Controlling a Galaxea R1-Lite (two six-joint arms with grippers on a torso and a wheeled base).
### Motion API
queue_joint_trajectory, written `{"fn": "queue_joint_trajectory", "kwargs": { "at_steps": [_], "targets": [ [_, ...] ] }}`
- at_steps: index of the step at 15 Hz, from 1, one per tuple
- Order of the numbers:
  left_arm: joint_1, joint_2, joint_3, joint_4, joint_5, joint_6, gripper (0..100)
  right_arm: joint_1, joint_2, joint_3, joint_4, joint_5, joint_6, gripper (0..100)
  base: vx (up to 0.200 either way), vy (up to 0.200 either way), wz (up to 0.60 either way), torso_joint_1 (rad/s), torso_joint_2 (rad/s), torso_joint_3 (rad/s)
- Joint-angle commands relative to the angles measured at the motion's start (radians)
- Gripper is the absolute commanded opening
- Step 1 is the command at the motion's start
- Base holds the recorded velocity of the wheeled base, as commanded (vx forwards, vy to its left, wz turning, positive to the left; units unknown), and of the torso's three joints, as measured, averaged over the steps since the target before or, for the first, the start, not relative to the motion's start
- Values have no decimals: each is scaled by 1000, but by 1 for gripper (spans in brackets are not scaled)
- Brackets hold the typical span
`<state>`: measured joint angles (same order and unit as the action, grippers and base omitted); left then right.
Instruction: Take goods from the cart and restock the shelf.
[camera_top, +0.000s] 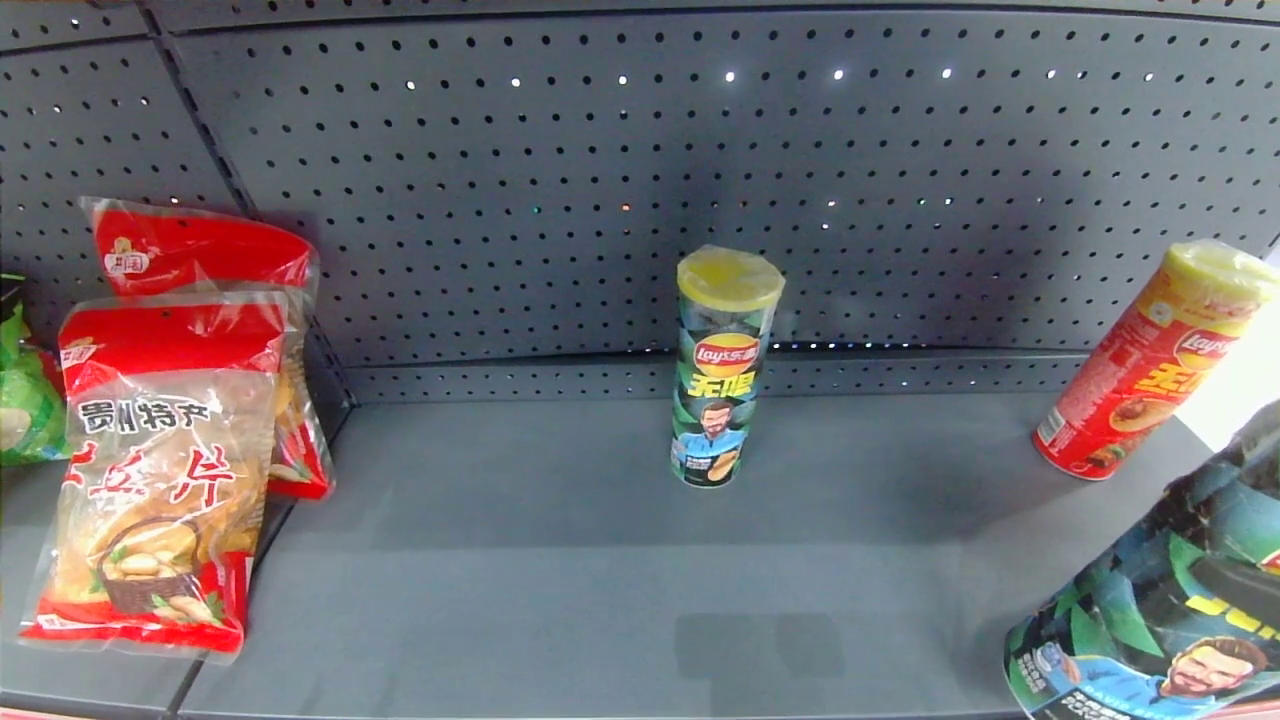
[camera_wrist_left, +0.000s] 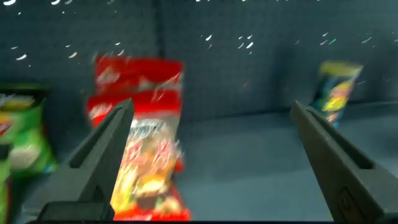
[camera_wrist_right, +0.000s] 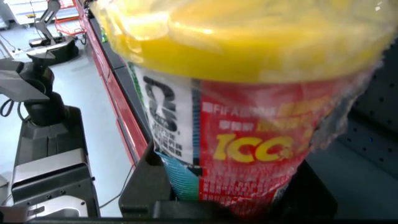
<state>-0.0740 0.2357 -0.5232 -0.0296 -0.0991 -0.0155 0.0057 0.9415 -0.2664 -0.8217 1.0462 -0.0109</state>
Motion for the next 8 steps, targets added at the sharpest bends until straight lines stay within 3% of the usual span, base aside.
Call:
{"fn": "queue_joint_trajectory", "kwargs": {
  "at_steps": [1,3,4,5,7,8],
  "targets": [
    [-118,231,-75,8,-47,-26,100,0,7,3,-1,0,0,0,0,0,0,0,0,0],
    [-188,352,-81,-16,-220,-32,100,0,8,-1,-1,2,0,0,0,0,0,0,0,0],
    [-199,399,-89,-30,-241,-61,100,0,7,-2,-1,3,0,0,0,0,0,0,0,0],
    [-204,488,-104,-99,-298,-130,100,0,8,-2,-1,3,2,0,0,0,0,0,0,0],
    [-151,643,-109,-253,-498,-133,100,0,10,-2,-1,3,2,0,0,0,0,0,0,0],
    [-135,683,-110,-289,-539,-118,100,0,10,-1,-1,3,2,0,0,0,0,0,0,0]
  ]
}}
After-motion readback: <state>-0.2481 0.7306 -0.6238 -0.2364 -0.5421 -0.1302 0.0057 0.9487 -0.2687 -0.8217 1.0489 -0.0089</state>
